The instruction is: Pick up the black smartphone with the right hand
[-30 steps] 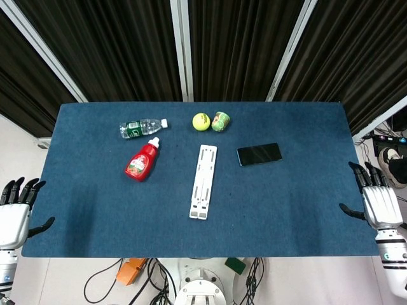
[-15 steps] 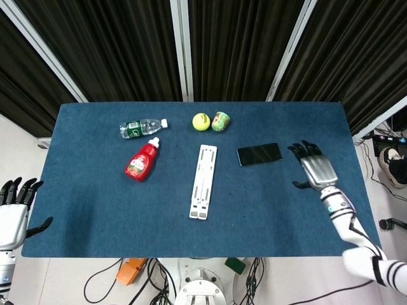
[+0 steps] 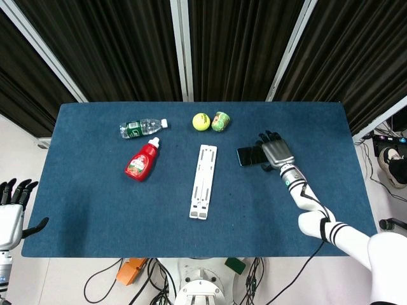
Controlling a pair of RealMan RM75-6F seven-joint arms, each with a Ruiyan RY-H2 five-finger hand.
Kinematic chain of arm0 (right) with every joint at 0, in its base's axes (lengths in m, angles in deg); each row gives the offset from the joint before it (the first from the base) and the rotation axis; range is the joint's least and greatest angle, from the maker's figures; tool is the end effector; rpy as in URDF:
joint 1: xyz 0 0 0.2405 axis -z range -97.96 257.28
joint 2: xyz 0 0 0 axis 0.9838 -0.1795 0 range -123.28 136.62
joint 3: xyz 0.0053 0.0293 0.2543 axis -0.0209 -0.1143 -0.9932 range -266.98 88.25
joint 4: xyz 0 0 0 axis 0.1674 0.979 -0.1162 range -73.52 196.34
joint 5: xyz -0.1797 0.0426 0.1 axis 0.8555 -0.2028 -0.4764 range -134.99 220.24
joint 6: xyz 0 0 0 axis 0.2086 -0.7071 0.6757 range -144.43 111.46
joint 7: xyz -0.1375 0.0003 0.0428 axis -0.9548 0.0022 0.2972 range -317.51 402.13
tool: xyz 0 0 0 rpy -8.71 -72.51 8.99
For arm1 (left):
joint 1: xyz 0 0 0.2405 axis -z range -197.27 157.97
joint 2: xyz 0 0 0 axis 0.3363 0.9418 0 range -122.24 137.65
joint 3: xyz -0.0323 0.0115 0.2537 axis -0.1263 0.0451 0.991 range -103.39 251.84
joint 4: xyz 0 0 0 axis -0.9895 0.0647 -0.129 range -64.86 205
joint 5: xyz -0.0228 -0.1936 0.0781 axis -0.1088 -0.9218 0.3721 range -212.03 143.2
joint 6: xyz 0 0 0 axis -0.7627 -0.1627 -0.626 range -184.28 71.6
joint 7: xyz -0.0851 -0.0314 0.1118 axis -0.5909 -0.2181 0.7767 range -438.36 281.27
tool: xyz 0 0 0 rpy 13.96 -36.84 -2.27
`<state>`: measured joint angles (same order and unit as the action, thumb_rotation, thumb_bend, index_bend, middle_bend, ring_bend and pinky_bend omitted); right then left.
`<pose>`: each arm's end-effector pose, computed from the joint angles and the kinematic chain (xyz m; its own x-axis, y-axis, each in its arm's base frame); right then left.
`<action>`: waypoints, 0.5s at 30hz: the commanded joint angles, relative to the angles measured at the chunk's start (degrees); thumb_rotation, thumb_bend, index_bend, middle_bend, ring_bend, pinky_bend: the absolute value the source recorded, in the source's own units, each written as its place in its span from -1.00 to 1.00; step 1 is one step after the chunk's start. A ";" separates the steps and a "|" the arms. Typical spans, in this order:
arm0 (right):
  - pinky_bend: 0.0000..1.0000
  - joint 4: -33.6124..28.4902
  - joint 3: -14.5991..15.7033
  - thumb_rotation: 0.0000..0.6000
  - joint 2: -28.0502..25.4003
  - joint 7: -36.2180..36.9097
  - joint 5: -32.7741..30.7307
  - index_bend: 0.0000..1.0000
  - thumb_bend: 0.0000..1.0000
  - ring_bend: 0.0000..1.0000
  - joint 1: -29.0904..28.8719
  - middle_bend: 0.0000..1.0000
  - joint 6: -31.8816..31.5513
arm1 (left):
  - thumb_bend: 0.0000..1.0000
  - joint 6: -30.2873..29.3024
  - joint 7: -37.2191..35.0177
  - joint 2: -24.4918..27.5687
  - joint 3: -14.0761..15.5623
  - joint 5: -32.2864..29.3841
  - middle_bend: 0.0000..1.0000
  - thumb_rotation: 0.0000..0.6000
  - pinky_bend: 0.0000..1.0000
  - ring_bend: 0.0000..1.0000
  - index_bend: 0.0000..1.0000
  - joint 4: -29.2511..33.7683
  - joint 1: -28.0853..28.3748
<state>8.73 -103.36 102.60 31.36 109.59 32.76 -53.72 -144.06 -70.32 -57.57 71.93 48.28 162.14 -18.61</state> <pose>-0.2125 -0.4250 -0.0191 0.5875 -0.3041 0.7499 -0.8077 -0.2765 0.5207 -0.3273 0.1572 0.1609 0.5080 0.0081 0.8613 0.8558 0.1086 -0.5058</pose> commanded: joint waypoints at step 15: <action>-0.75 6.50 1.75 1.00 3.58 6.40 1.66 -0.36 -0.22 -0.99 -1.55 -0.70 1.18 | -0.64 1.64 0.13 -0.62 -0.17 -0.97 -0.78 1.00 -1.00 -0.96 -0.70 -0.24 0.60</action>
<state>15.19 -101.66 106.16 37.76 111.22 31.19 -52.57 -142.44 -70.17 -58.17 71.76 47.32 161.91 -18.03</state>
